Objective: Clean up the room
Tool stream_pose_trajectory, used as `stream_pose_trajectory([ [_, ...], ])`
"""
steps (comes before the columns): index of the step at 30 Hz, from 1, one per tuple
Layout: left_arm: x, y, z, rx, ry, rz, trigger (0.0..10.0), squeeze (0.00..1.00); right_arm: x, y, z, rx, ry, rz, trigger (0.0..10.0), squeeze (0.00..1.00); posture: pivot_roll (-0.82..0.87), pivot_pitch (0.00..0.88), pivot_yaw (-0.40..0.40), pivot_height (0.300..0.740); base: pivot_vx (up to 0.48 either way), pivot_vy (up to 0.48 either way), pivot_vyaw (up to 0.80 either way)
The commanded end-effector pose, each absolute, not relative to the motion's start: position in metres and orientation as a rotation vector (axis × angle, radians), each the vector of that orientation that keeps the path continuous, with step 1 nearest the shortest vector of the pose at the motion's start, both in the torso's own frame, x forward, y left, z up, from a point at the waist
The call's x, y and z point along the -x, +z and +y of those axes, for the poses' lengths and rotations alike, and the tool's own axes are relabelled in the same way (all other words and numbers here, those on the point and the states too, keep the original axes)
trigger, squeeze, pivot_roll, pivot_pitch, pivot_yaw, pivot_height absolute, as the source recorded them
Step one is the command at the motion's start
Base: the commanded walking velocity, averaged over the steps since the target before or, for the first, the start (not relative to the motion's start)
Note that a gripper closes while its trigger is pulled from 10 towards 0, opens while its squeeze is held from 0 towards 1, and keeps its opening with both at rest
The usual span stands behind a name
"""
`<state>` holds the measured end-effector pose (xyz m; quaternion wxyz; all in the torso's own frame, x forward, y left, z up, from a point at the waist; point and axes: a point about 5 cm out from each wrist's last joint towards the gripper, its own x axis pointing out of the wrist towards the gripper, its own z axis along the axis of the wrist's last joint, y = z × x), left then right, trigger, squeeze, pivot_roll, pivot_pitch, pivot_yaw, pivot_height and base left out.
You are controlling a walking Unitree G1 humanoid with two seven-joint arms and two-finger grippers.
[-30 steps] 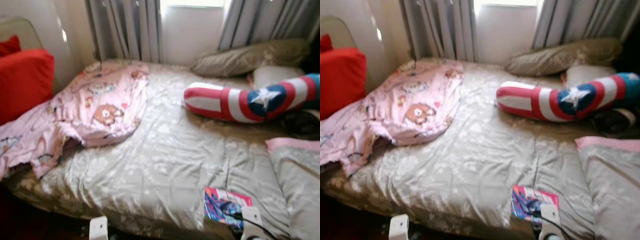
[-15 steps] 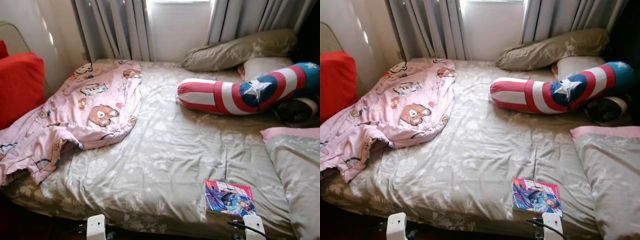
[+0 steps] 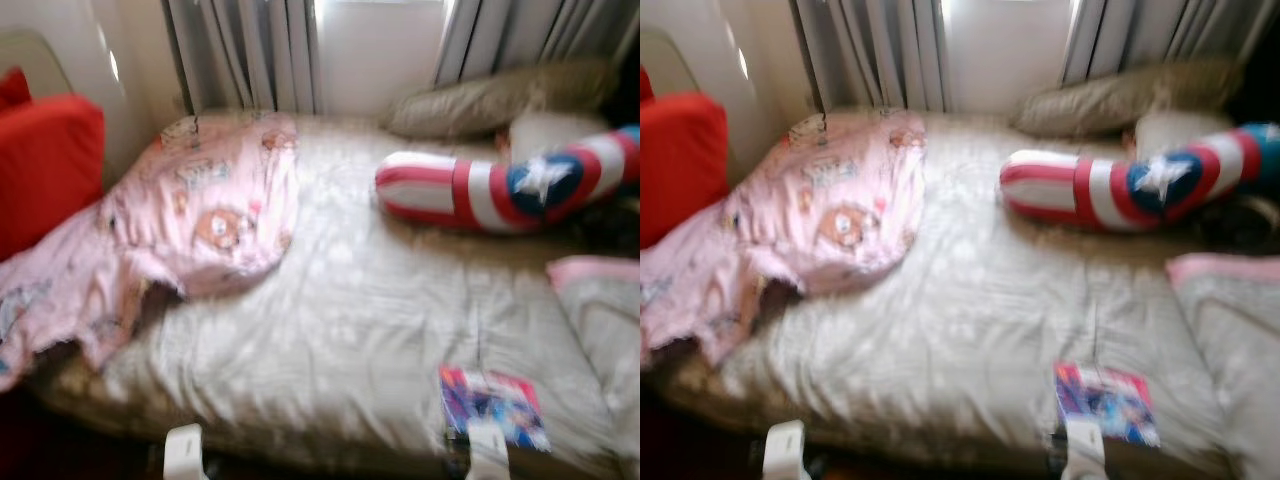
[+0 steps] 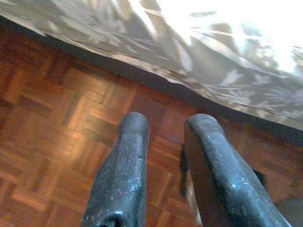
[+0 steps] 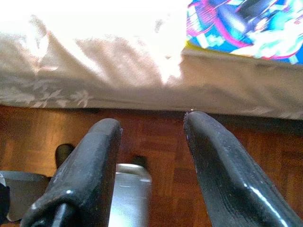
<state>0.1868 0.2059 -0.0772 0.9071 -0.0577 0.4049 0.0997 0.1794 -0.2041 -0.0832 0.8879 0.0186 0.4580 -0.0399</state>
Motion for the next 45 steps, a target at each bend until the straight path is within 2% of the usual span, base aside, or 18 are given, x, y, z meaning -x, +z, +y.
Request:
stream_pose_trajectory([
  [1, -0.1837, -0.0800, 0.2012, 0.124, 0.195, 0.859, 10.0, 0.00, -0.1763, -0.0836, -0.2100, -0.035, -0.103, 0.958, 10.0, 0.00, -0.01, 0.000, 0.026, 0.740, 0.000, 0.480, 0.00],
  [45, -0.1800, -0.0812, 0.2031, 0.127, 0.210, 0.860, 10.0, 0.00, -0.1761, -0.0836, -0.2105, -0.043, -0.100, 0.958, 10.0, 0.00, 0.00, 0.000, 0.033, 0.740, 0.000, 0.480, 0.00],
])
